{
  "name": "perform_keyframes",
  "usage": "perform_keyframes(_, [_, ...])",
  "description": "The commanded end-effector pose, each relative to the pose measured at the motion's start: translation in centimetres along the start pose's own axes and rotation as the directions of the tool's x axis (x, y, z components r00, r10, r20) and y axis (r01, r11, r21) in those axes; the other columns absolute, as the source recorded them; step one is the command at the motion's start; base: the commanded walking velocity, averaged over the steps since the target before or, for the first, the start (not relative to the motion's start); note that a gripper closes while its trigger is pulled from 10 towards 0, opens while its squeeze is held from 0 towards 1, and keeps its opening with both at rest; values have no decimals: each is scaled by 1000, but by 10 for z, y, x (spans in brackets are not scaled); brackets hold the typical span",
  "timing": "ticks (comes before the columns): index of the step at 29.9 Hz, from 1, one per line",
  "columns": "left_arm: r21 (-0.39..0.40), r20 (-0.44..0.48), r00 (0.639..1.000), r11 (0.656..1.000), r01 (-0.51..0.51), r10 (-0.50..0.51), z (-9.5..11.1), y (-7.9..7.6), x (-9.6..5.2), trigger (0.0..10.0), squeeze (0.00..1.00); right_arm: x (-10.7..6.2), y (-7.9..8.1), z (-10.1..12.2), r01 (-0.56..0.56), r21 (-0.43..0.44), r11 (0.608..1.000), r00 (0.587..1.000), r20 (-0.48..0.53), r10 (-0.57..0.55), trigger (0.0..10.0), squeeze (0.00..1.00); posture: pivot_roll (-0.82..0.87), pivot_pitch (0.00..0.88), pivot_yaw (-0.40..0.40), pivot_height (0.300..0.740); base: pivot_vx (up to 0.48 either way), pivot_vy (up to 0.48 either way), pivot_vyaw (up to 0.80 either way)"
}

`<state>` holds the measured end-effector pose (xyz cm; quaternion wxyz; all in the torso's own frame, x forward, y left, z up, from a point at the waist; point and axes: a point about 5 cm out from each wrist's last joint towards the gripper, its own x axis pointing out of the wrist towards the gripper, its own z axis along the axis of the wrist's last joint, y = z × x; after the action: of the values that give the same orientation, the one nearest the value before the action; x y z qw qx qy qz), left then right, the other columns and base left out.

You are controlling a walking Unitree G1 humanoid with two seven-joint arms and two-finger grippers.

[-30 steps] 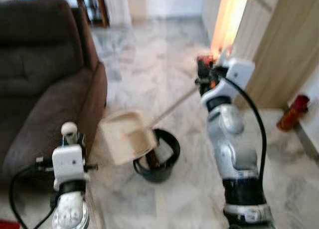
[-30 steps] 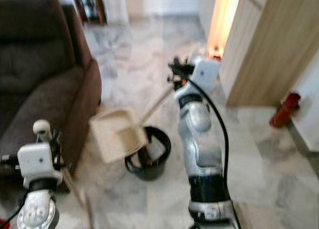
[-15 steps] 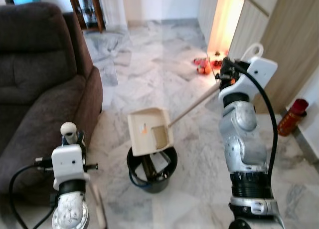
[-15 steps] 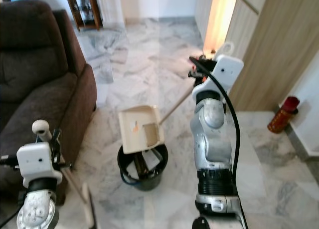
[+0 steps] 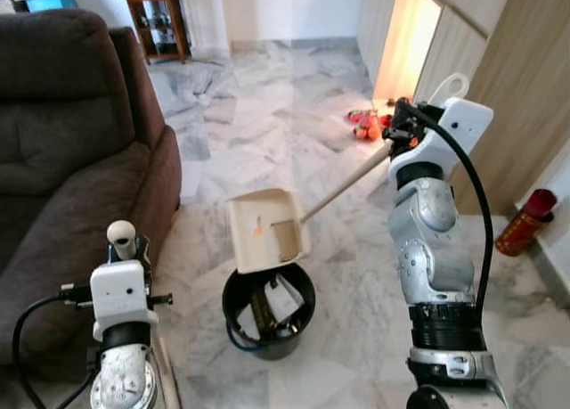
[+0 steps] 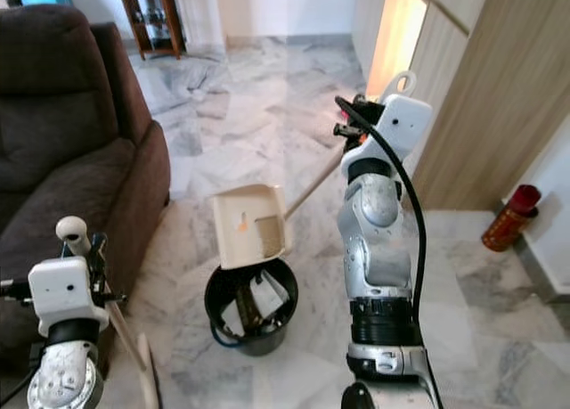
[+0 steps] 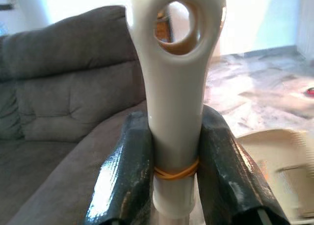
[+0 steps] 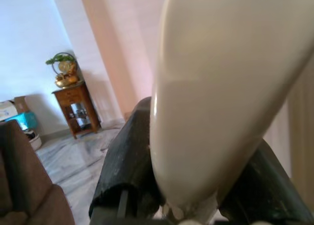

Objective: Sweep floor

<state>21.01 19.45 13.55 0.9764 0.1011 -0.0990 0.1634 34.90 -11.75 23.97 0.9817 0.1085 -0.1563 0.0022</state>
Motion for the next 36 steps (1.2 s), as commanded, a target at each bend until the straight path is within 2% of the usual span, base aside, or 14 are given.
perform_keyframes(1, [6,42,999,1000,11,-11,6,-2,0,10000,0,-5,25,21,-236,-50,970,962,129,241,10000,0,-113,56,45,740,0,0,0])
perform_keyframes(5, [5,43,999,1000,13,-13,7,-3,0,10000,0,-11,32,22,-309,-109,945,936,143,323,10000,0,-112,59,46,740,0,0,0])
perform_keyframes(7, [4,42,999,1000,13,-13,6,-3,0,10000,0,-17,40,22,-397,-158,904,896,148,419,10000,0,-112,59,46,740,0,0,0])
perform_keyframes(9, [4,41,999,1000,13,-13,6,-3,0,10000,0,-18,42,22,-419,-163,893,886,143,442,10000,0,-112,59,46,740,0,0,0])
perform_keyframes(20, [5,43,999,1000,16,-16,6,-3,0,10000,0,-20,39,18,-467,-188,864,862,123,492,10000,0,-114,65,47,740,0,0,0])
perform_keyframes(28, [7,43,999,1000,18,-19,7,-3,0,10000,0,-23,38,17,-490,-263,831,839,120,532,10000,0,-114,67,48,740,0,0,0])
perform_keyframes(36, [9,40,999,1000,20,-21,6,-3,0,10000,0,-25,31,14,-510,-372,776,812,90,577,10000,0,-116,67,48,740,0,0,0])
